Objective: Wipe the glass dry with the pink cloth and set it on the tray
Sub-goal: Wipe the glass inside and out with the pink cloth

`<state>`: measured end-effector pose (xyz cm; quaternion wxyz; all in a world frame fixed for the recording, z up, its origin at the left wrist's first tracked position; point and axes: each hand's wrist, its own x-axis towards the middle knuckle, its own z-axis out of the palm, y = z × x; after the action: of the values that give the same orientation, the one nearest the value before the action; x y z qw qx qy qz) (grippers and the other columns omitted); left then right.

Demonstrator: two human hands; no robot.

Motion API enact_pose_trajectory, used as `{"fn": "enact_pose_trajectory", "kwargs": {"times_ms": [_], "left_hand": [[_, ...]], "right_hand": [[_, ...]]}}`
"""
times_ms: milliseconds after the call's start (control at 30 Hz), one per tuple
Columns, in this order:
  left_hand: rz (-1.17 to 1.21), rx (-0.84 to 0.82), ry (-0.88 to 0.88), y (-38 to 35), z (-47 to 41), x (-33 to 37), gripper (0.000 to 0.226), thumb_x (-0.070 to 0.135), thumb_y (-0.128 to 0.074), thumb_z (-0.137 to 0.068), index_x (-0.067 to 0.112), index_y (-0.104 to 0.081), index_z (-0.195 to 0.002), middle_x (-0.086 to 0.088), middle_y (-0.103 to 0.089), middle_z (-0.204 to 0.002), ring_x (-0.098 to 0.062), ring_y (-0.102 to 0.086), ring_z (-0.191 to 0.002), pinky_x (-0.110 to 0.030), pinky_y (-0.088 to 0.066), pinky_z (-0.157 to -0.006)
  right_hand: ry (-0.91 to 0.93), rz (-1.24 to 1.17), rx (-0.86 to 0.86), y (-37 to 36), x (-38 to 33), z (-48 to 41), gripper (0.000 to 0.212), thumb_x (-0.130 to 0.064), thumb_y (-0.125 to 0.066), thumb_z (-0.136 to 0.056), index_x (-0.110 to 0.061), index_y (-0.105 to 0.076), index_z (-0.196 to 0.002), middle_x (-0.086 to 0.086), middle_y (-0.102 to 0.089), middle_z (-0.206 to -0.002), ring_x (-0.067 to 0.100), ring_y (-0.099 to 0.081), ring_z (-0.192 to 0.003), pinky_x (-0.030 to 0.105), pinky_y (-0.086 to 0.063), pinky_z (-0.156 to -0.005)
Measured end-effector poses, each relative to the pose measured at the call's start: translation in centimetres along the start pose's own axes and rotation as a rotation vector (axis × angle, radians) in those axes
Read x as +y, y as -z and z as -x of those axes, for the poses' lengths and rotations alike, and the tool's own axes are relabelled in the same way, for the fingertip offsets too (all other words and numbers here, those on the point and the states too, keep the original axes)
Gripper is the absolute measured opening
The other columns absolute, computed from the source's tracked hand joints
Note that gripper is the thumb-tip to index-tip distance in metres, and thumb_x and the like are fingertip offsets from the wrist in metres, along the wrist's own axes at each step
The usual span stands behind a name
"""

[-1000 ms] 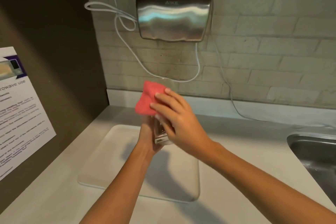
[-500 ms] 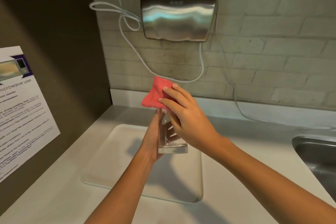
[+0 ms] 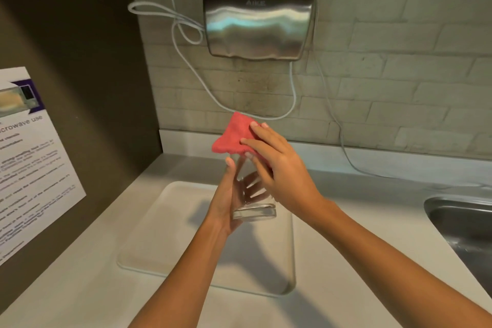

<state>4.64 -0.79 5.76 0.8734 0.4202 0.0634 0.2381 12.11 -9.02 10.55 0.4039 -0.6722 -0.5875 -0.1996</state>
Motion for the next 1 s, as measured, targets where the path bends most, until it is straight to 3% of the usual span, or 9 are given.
{"fn": "enact_pose_trajectory", "kwargs": {"times_ms": [100, 333, 400, 500, 600, 667, 767, 900, 1000], "left_hand": [[0.056, -0.012, -0.009, 0.0, -0.3, 0.2, 0.062, 0.060, -0.053, -0.061, 0.032, -0.057, -0.115, -0.006, -0.076, -0.088, -0.022, -0.073, -0.080, -0.037, -0.057, -0.071], [0.085, 0.044, 0.005, 0.6, 0.2, 0.6, 0.046, 0.054, -0.053, -0.072, 0.016, -0.078, -0.081, -0.007, -0.073, -0.080, -0.020, -0.071, -0.065, -0.031, -0.059, -0.057], [0.125, 0.020, 0.018, 0.2, 0.4, 0.6, 0.050, 0.058, -0.051, -0.073, 0.019, -0.076, -0.091, -0.008, -0.074, -0.082, -0.023, -0.072, -0.070, -0.038, -0.059, -0.064], [0.145, 0.032, 0.014, -0.2, 0.2, 0.5, 0.064, 0.065, -0.051, -0.068, 0.026, -0.059, -0.117, -0.007, -0.069, -0.097, -0.025, -0.069, -0.086, -0.045, -0.054, -0.078], [0.168, 0.061, -0.014, -0.5, 0.0, 0.6, 0.065, 0.065, -0.053, -0.070, 0.025, -0.057, -0.121, -0.009, -0.068, -0.103, -0.027, -0.068, -0.090, -0.042, -0.057, -0.075], [0.189, 0.110, -0.048, -0.4, 0.0, 0.5, 0.053, 0.057, -0.048, -0.082, 0.014, -0.071, -0.102, -0.008, -0.074, -0.086, -0.023, -0.072, -0.074, -0.033, -0.059, -0.060], [0.199, 0.165, -0.055, 0.0, 0.1, -0.3, 0.054, 0.047, -0.040, -0.091, 0.016, -0.077, -0.067, -0.003, -0.073, -0.065, -0.015, -0.070, -0.055, -0.024, -0.055, -0.047], [0.250, 0.133, -0.027, -0.3, -0.2, 0.1, 0.059, 0.045, -0.037, -0.094, 0.014, -0.078, -0.066, -0.003, -0.075, -0.068, -0.015, -0.072, -0.060, -0.024, -0.056, -0.050], [0.169, 0.088, 0.003, -0.2, -0.1, 1.0, 0.048, 0.043, -0.041, -0.092, 0.018, -0.077, -0.072, -0.003, -0.075, -0.071, -0.017, -0.072, -0.063, -0.026, -0.058, -0.054]], "right_hand": [[-0.160, -0.120, 0.074, 0.2, 0.0, 0.4, 0.033, -0.015, -0.054, -0.089, -0.012, -0.057, -0.122, 0.006, -0.046, -0.140, 0.017, -0.042, -0.129, 0.006, -0.021, -0.104], [0.053, -0.132, -0.001, 0.0, -0.8, 4.3, 0.038, -0.026, -0.047, -0.091, -0.010, -0.055, -0.123, 0.007, -0.046, -0.137, 0.013, -0.035, -0.131, 0.023, -0.025, -0.112], [0.019, -0.146, -0.004, 0.4, -0.5, 3.1, 0.037, -0.026, -0.049, -0.090, -0.011, -0.056, -0.123, 0.004, -0.045, -0.137, 0.011, -0.038, -0.128, 0.021, -0.027, -0.110], [-0.225, -0.245, 0.057, 1.2, -0.6, 0.7, 0.035, -0.024, -0.051, -0.093, -0.018, -0.052, -0.127, 0.000, -0.043, -0.142, 0.012, -0.045, -0.125, 0.023, -0.036, -0.103], [-0.237, -0.294, 0.094, 1.0, -1.2, 1.2, 0.037, -0.025, -0.052, -0.092, -0.019, -0.051, -0.128, -0.001, -0.043, -0.142, 0.009, -0.042, -0.127, 0.017, -0.032, -0.104], [-0.127, -0.288, 0.080, 0.1, -1.6, 2.9, 0.038, -0.025, -0.051, -0.090, -0.014, -0.052, -0.127, 0.001, -0.042, -0.141, 0.008, -0.037, -0.131, 0.018, -0.027, -0.109], [-0.062, -0.327, 0.065, -0.9, -2.0, 4.3, 0.038, -0.022, -0.049, -0.090, -0.010, -0.054, -0.126, 0.000, -0.042, -0.140, 0.008, -0.029, -0.136, 0.020, -0.021, -0.113], [-0.061, -0.360, 0.085, -0.7, -2.0, 3.4, 0.037, -0.022, -0.049, -0.090, -0.009, -0.055, -0.124, 0.001, -0.045, -0.139, 0.009, -0.029, -0.136, 0.020, -0.022, -0.112], [-0.059, -0.373, 0.084, -0.4, -1.8, 2.7, 0.038, -0.022, -0.049, -0.089, -0.008, -0.055, -0.124, 0.004, -0.047, -0.138, 0.010, -0.028, -0.137, 0.022, -0.022, -0.113]]}}
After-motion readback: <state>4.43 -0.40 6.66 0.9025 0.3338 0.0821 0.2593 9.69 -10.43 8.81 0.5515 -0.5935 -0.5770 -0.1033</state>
